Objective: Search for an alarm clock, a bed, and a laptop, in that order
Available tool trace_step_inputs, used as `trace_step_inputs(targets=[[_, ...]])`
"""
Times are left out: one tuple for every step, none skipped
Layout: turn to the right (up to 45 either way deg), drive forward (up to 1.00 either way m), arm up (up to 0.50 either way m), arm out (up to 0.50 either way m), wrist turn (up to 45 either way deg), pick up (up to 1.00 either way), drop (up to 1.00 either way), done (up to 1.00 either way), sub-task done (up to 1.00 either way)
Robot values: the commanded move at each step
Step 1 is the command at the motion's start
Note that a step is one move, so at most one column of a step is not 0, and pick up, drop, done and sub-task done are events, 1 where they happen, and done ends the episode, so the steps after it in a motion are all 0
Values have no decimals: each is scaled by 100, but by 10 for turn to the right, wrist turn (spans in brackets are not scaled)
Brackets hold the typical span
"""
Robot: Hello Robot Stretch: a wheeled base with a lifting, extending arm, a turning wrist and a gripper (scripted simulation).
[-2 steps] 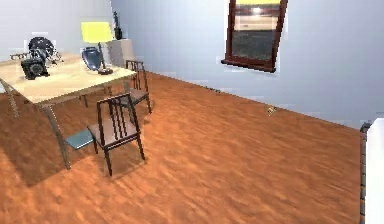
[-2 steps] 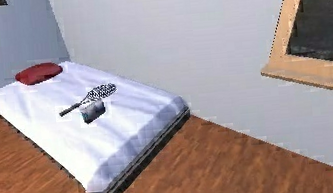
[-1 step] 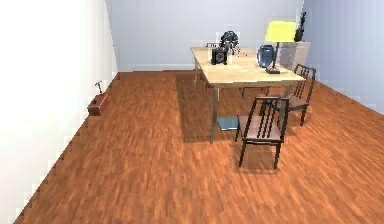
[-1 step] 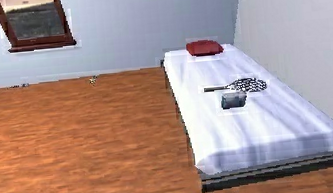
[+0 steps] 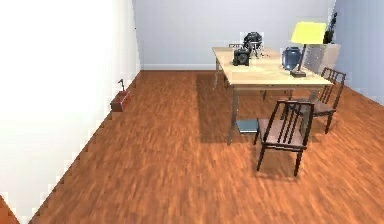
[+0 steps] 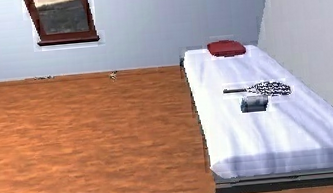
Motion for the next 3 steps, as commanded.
trace_step_inputs(targets=[[0, 100, 0, 0, 0, 0, 0, 0, 0], [0, 75, 0, 0, 0, 0, 0, 0, 0], [360, 0, 0, 0, 0, 0, 0, 0, 0]])
